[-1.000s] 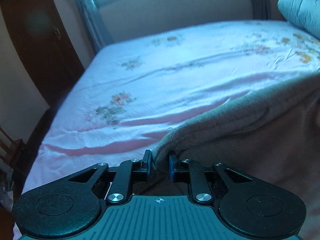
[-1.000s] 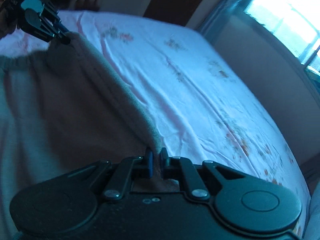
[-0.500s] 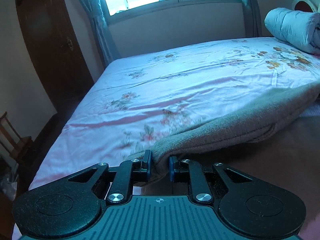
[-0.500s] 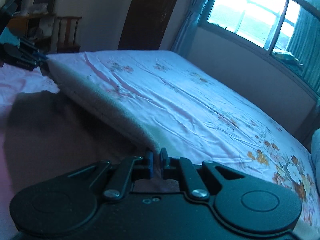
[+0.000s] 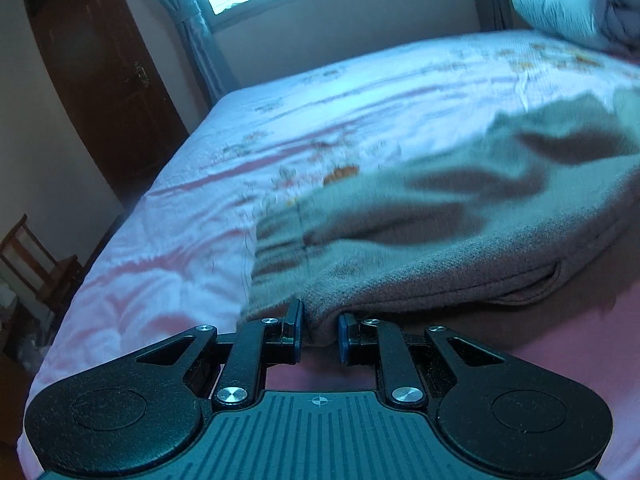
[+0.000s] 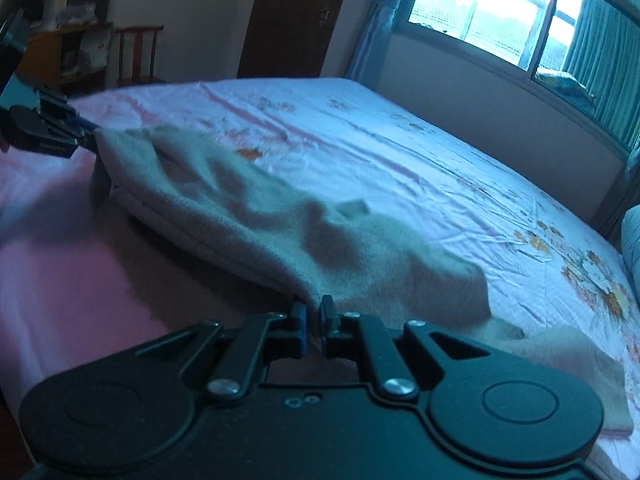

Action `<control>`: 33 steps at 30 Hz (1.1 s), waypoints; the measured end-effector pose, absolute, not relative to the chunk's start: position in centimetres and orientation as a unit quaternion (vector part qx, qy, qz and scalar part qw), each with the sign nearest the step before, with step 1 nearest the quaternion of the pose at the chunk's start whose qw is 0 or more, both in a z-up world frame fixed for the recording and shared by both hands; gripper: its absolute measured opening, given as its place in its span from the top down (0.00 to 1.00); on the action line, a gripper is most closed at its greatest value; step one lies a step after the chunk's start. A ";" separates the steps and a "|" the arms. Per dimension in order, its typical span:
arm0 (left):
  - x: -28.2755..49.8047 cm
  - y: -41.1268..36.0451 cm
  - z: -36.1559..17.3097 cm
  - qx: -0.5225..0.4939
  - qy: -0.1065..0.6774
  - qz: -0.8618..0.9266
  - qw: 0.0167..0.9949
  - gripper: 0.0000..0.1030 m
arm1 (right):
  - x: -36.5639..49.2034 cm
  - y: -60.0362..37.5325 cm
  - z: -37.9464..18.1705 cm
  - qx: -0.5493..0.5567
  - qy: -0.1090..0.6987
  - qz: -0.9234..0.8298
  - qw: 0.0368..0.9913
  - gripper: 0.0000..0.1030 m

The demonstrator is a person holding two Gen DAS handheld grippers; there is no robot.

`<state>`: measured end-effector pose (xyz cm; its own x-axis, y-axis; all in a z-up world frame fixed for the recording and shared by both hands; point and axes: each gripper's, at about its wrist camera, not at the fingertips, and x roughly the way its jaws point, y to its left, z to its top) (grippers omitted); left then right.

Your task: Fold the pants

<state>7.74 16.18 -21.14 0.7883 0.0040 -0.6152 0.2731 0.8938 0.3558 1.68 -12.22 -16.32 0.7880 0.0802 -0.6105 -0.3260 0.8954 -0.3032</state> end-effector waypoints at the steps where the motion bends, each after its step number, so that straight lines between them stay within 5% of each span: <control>1: 7.6 15.9 -21.6 0.227 0.319 -0.070 0.918 0.83 | 1.5 -11.9 -17.0 -0.206 0.313 0.109 0.921 1.00; 7: 6.5 15.9 -21.1 0.200 0.331 -0.056 0.920 0.83 | 1.2 -11.2 -19.4 -0.210 0.339 0.098 0.912 0.96; 12: 5.8 20.1 -19.2 -0.002 0.394 -0.063 0.917 0.81 | 1.0 -11.5 -18.3 -0.174 0.338 0.097 0.920 0.88; 17: 6.5 23.4 -19.0 -0.163 0.420 -0.036 0.892 0.57 | 0.3 -12.9 -16.7 -0.101 0.343 0.100 0.929 0.83; 19: 7.2 23.4 -19.5 -0.189 0.425 -0.040 0.884 0.56 | -0.1 -13.2 -16.2 -0.082 0.341 0.099 0.931 0.73; 24: 9.0 23.2 -21.8 -0.281 0.457 -0.032 0.843 0.51 | -0.1 -13.9 -15.9 -0.046 0.352 0.091 0.930 0.67; 33: 10.5 22.7 -22.6 -0.288 0.457 -0.004 0.841 0.51 | 1.2 -17.4 -16.8 0.100 0.399 0.052 0.910 0.67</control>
<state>10.50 22.71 -22.60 0.5814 -0.2693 -0.7678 -0.2573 0.8344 -0.4875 1.17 -17.40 -16.76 0.6759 0.1753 -0.7158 -0.0156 0.9745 0.2239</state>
